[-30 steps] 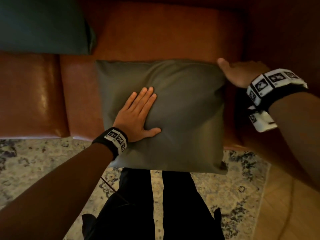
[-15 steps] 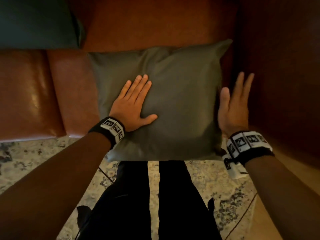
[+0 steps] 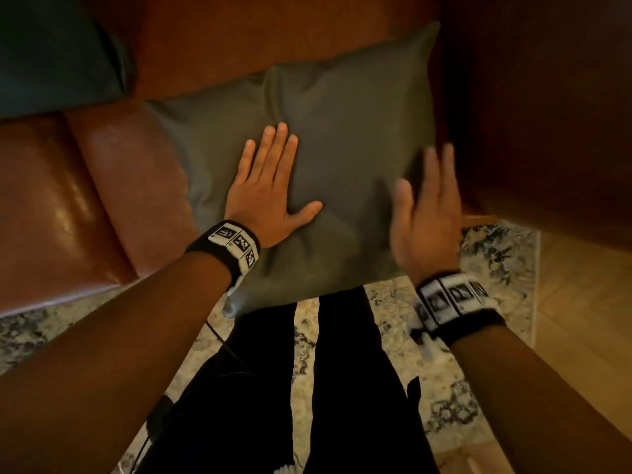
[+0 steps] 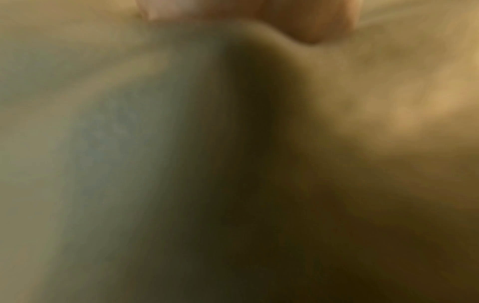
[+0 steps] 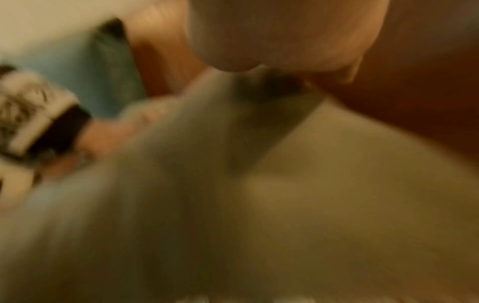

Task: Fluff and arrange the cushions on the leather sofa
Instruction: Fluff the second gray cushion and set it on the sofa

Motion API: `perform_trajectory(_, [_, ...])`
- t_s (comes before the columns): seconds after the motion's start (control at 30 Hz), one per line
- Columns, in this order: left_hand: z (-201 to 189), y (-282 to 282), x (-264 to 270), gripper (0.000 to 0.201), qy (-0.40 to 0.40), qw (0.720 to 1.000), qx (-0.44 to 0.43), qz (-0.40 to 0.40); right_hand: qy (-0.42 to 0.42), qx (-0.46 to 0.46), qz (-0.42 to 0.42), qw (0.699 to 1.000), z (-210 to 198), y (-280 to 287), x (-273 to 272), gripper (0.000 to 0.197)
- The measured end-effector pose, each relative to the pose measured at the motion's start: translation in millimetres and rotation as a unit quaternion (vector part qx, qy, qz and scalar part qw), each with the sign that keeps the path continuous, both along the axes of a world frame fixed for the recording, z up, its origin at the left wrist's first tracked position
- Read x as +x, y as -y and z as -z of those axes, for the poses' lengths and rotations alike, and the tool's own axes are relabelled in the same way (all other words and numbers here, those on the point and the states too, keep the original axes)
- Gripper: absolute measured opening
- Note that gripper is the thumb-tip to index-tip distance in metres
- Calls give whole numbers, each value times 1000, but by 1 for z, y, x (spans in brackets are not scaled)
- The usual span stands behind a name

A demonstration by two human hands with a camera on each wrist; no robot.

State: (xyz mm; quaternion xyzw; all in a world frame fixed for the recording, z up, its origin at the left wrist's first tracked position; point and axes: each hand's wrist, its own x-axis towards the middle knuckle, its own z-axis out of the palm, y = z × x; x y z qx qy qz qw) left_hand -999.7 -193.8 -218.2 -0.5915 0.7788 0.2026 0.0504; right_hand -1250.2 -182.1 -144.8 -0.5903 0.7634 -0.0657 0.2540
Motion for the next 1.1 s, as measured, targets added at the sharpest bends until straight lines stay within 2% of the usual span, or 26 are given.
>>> perform_trajectory(0.1, [2, 1, 4, 103, 6, 1000, -5, 8, -51, -42, -79, 995, 23, 10, 28, 68])
perform_trajectory(0.17, [2, -1, 6, 104, 0, 1000, -3, 20, -82, 7, -92, 992, 44, -36, 5, 75])
perform_trajectory(0.27, [2, -3, 0, 103, 0, 1000, -3, 23, -105, 112, 16, 988, 53, -124, -55, 86])
perform_trajectory(0.33, [2, 2, -2, 102, 2, 1000, -2, 14, -126, 104, 65, 984, 44, -138, -70, 83])
perform_trajectory(0.4, [3, 8, 0, 101, 4, 1000, -2, 10, -131, -2, 0, 991, 34, -111, -47, 72])
perform_trajectory(0.47, [3, 10, 5, 101, 1, 1000, -2, 15, -82, -118, -148, 979, 32, -79, -12, 68])
perform_trajectory(0.53, [2, 8, 5, 102, 5, 1000, -9, 20, -75, -140, -230, 960, 48, -72, 0, 67])
perform_trajectory(0.57, [0, 7, 2, 102, 1, 1000, -7, 25, -93, -116, -222, 964, 59, -77, -5, 69])
perform_trajectory(0.67, [-3, -6, -21, 104, 13, 999, -23, 31, -122, -18, -110, 986, 83, -113, -27, 76])
perform_trajectory(0.73, [-6, -12, -33, 103, 22, 999, -27, 16, -108, 30, 5, 994, 82, -127, -29, 82])
perform_trajectory(0.8, [-8, -9, -29, 104, 22, 1000, -20, 10, -81, 66, 164, 981, 70, -136, -30, 88])
perform_trajectory(0.83, [-8, -6, -22, 104, 21, 1000, -16, 11, -75, 58, 197, 976, 62, -137, -33, 88])
perform_trajectory(0.87, [-6, -2, -16, 103, 21, 1000, -17, 13, -73, 26, 176, 981, 54, -134, -34, 83])
perform_trajectory(0.9, [-5, 2, -11, 103, 20, 1000, -18, 14, -64, -22, 111, 991, 45, -126, -33, 77])
perform_trajectory(0.93, [-4, 4, -8, 103, 18, 1000, -18, 15, -53, -69, 12, 996, 40, -115, -30, 71])
perform_trajectory(1.0, [-3, 6, -7, 102, 13, 1000, -16, 16, -36, -131, -178, 975, 40, -93, -21, 67])
perform_trajectory(1.03, [-2, 6, -7, 102, 13, 1000, -15, 16, -38, -131, -215, 967, 47, -92, -22, 67])
perform_trajectory(1.07, [-1, 7, -6, 102, 8, 1000, -11, 18, -51, -104, -202, 972, 55, -100, -30, 67])
perform_trajectory(1.1, [-1, 7, -5, 102, 3, 1000, -9, 21, -67, -53, -151, 985, 61, -115, -42, 68])
